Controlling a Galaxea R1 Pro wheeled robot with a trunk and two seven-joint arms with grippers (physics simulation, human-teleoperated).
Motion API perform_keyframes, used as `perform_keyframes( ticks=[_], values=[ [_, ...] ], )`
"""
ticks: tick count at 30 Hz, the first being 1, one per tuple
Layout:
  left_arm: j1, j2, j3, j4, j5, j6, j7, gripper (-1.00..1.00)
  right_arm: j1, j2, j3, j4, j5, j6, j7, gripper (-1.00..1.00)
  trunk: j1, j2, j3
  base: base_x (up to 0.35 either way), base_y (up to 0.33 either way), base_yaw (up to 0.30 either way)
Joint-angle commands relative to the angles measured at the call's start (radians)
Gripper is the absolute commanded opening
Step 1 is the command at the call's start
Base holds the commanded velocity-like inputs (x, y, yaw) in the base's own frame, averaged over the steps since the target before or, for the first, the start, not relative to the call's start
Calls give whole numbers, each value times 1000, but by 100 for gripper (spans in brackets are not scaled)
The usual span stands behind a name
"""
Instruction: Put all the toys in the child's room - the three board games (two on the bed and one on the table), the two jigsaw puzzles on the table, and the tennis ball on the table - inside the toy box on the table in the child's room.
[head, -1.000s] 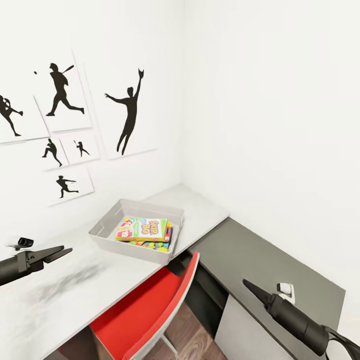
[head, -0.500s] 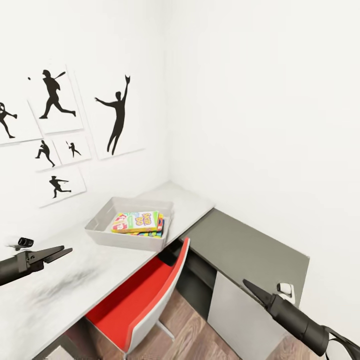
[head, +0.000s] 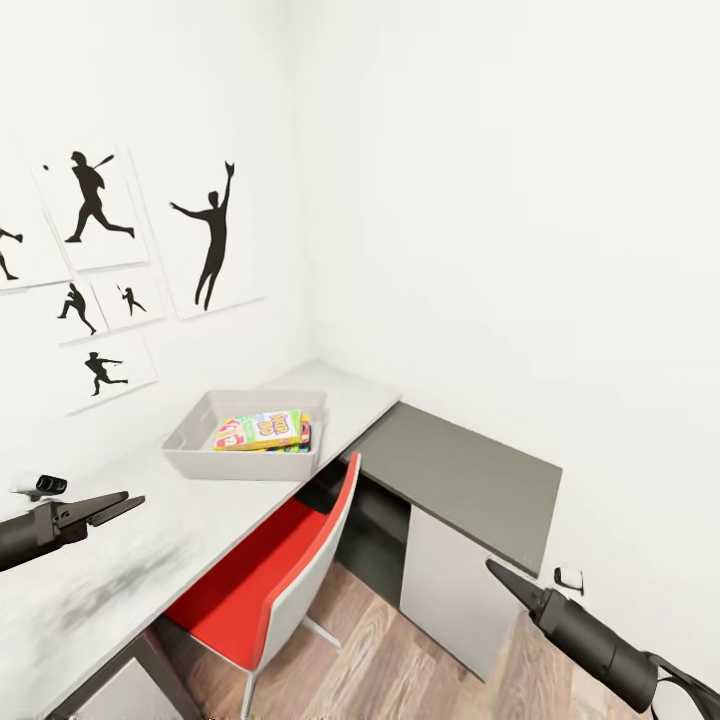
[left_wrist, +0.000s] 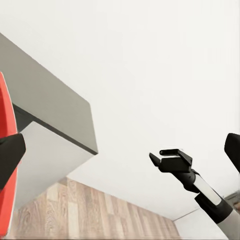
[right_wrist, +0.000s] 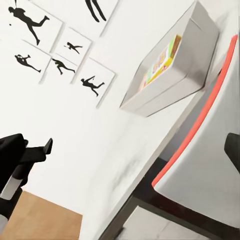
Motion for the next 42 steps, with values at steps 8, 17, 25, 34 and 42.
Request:
perform_keyframes(
  ticks=[8, 17, 25, 34, 42],
  values=[
    [-1, 1, -1, 0, -2, 11, -4, 100, 0, 0, 0, 3, -5, 7, -4, 100, 0, -2, 7, -296, 134, -227],
    [2, 1, -1, 0, -1, 11, -4, 100, 0, 0, 0, 3, -5, 7, -9, 100, 0, -2, 17, -292, 133, -227],
    [4, 0, 0, 0, 1, 11, -4, 100, 0, 0, 0, 3, -5, 6, -8, 100, 0, -2, 26, -128, 61, -227],
    [4, 0, 0, 0, 0, 11, -4, 100, 0, 0, 0, 3, -5, 5, -6, 100, 0, -2, 35, -11, 5, -227],
    [4, 1, 0, 0, -1, 11, -4, 100, 0, 0, 0, 3, -4, 5, -7, 100, 0, -2, 44, -1, 0, -227]
  ],
)
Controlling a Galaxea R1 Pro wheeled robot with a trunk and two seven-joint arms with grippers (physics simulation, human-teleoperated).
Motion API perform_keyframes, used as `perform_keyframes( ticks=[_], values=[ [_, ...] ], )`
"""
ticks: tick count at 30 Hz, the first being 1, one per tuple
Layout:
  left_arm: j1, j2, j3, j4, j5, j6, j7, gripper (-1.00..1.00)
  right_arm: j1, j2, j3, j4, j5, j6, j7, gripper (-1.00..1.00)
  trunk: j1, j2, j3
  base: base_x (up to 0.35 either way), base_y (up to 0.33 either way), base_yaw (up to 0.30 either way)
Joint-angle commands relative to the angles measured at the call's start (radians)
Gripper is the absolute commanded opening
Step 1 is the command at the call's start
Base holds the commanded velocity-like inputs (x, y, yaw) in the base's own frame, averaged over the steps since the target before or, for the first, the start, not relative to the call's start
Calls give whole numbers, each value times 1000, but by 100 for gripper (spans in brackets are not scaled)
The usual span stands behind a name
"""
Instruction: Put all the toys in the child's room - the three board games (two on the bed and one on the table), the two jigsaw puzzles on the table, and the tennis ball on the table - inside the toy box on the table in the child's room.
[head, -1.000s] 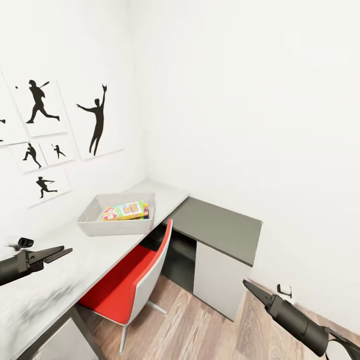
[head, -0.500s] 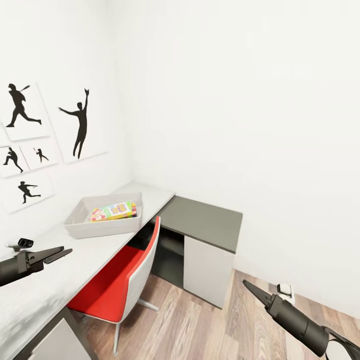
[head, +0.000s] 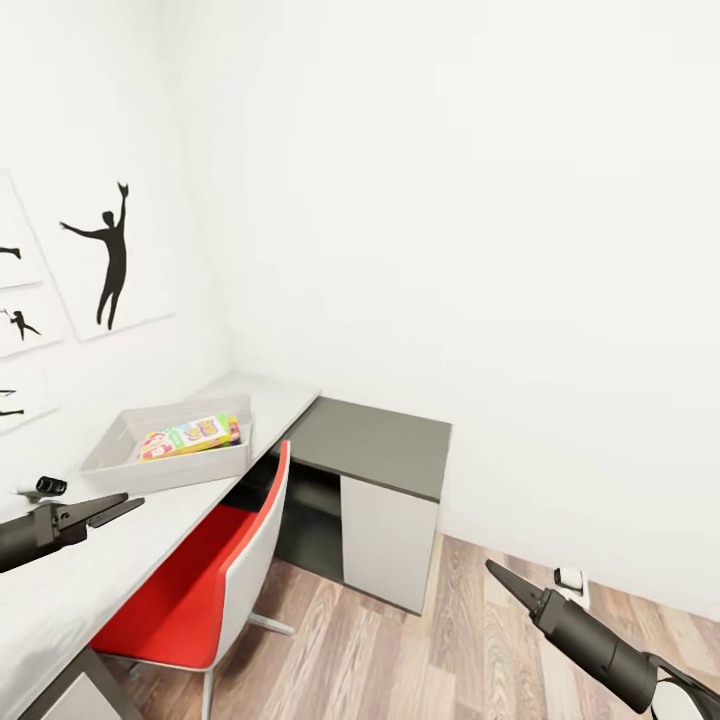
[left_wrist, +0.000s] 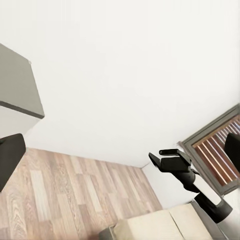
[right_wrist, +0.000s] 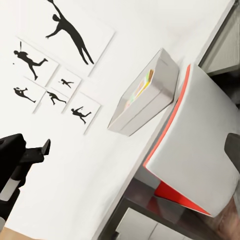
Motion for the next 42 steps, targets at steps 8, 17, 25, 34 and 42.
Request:
perform_keyframes(
  ticks=[8, 17, 25, 34, 42],
  values=[
    [-1, -1, 0, 0, 0, 10, -4, 100, 0, 0, 0, -1, -6, 7, -3, 100, 1, -2, 7, -8, 0, -227],
    [-1, -1, -1, 0, -1, 9, -4, 100, 0, 0, 0, 2, -7, 7, -5, 100, 1, -2, 17, -104, 0, -227],
    [-1, -1, -1, 0, -1, 8, -4, 100, 0, 0, -1, 27, -7, 6, -6, 100, 1, -2, 26, -27, 0, -227],
    [-1, -1, -1, 0, -2, 6, -4, 100, 0, 1, 1, 33, -5, 5, -6, 100, 1, -2, 36, -23, 0, -227],
    [-1, -1, -1, 0, -1, 6, -4, 100, 0, 1, 1, 34, -4, 5, -6, 100, 1, -2, 44, -136, 0, -227]
  ],
)
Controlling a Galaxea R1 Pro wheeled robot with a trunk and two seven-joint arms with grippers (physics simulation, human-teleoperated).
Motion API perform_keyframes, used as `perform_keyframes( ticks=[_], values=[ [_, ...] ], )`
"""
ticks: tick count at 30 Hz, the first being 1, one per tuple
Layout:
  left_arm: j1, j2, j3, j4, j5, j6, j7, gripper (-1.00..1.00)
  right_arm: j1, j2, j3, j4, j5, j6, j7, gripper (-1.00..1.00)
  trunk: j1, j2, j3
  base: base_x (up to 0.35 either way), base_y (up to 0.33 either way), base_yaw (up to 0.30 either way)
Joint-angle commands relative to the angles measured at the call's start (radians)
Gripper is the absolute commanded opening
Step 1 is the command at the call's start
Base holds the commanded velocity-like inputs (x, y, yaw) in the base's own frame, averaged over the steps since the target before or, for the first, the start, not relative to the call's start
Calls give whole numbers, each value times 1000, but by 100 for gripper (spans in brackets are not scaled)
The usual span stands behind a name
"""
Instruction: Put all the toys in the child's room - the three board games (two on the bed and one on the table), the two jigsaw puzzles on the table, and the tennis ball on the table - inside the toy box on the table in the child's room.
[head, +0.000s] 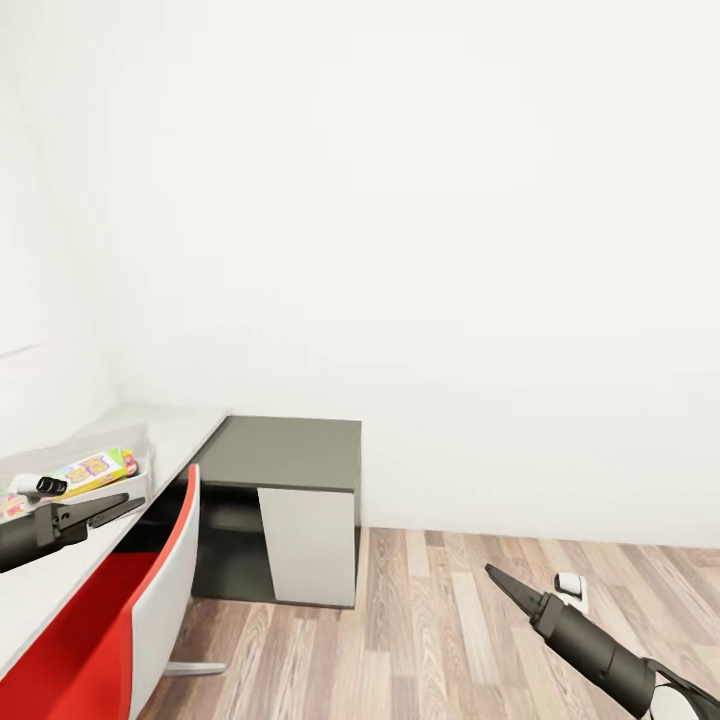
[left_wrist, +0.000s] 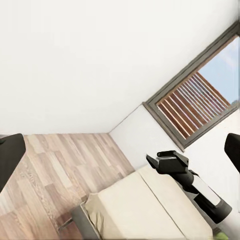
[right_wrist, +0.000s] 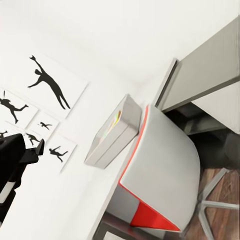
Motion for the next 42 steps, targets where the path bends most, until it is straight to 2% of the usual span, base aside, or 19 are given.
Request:
perform_keyframes(
  ticks=[1, 25, 37, 42],
  values=[
    [0, 0, 0, 0, -1, 10, -4, 100, 0, 0, -1, 0, -6, 7, -1, 100, 0, 0, 1, -79, 0, -227],
    [0, 0, 0, 0, -2, 9, -4, 100, 0, 0, 0, 0, -5, 5, -3, 100, 0, 0, 7, -40, 0, -133],
    [0, -10, -5, 0, -1, 8, -4, 100, 0, 1, 2, -2, 1, 4, -14, 100, 0, 0, 7, -36, 0, -20],
    [0, -12, -22, 6, -10, 7, -4, 100, 0, 2, 6, -2, 3, 4, -35, 100, 0, 0, 7, -2, 0, -1]
  ],
)
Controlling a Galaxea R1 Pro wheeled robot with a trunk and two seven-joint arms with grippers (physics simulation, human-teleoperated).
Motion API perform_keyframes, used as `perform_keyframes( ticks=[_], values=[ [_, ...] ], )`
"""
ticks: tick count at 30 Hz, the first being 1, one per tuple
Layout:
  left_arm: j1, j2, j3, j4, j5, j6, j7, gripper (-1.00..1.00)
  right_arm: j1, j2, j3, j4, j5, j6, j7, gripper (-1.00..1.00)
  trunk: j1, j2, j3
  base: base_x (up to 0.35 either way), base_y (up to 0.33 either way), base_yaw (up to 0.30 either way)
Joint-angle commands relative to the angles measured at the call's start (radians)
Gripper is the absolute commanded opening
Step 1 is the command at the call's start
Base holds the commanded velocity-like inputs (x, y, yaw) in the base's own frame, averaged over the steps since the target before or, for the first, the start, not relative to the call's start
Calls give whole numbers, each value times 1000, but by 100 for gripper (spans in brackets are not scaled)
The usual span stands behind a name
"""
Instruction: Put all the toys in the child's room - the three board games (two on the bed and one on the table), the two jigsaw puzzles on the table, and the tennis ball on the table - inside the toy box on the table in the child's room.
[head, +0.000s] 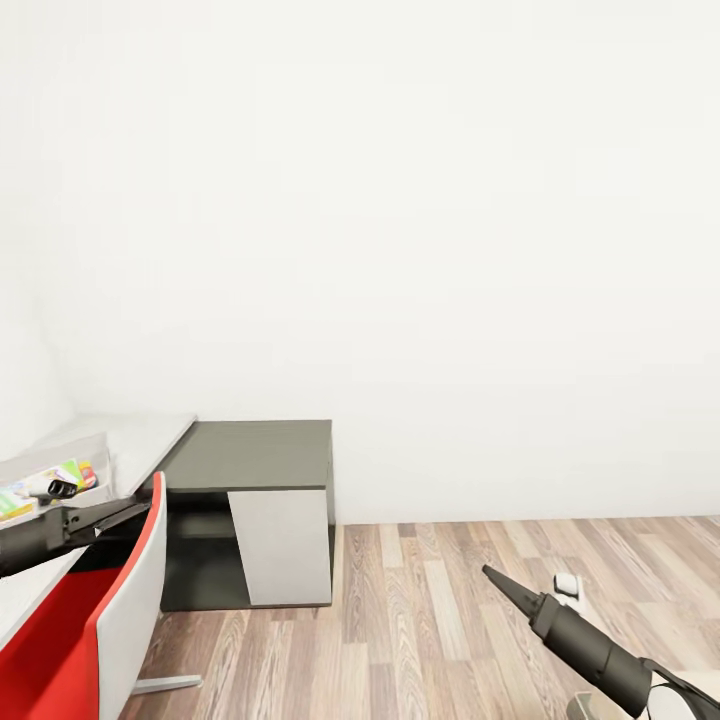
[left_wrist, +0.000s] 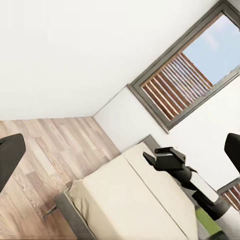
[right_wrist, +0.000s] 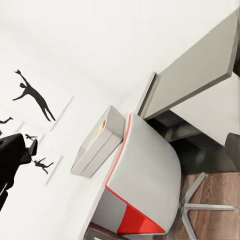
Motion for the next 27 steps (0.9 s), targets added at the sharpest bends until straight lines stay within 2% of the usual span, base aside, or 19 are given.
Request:
perform_keyframes(
  ticks=[1, 5, 6, 8, 9, 17, 18, 21, 25, 27],
  values=[
    [0, -1, -16, 2, -10, 11, -4, 100, 0, 0, 1, 0, -6, 7, -11, 100, 0, -1, 0, 0, 0, 0],
    [-1, -22, -71, 4, -36, 11, 27, 100, 0, 1, 4, 0, -6, 7, -37, 100, 0, -1, 0, 0, 0, 0],
    [-2, -39, -88, 5, -42, 12, 55, 100, 0, 3, 5, 0, -6, 8, -49, 100, 0, -1, 0, 0, 0, 0],
    [-3, -59, -100, 5, -47, 12, 84, 100, 0, 6, 6, 0, -6, 9, -60, 100, 0, -1, 0, 0, 0, 0],
    [-4, -78, -108, 6, -50, 12, 112, 100, 0, 9, 6, 0, -6, 10, -70, 100, 0, -1, 0, 0, 0, 0],
    [-9, -159, -124, 6, -54, 11, 251, 100, 0, 12, 8, 0, -6, 11, -99, 100, 0, -1, 0, 0, 0, 0],
    [-10, -176, -125, 6, -55, 10, 279, 100, 0, 12, 8, 0, -6, 11, -100, 100, 0, -1, 0, 0, 0, 0],
    [-13, -206, -133, 6, -57, 10, 342, 100, 0, 12, 9, 0, -6, 12, -102, 100, 0, -1, 0, 0, 0, 0],
    [-14, -223, -151, 6, -61, 9, 421, 100, 0, 12, 9, 0, -6, 12, -105, 100, 0, -1, 0, 0, 0, 0],
    [-15, -232, -167, 7, -62, 8, 492, 100, 0, 12, 9, 0, -6, 12, -115, 100, 0, -1, 0, 0, 0, 0]
  ],
)
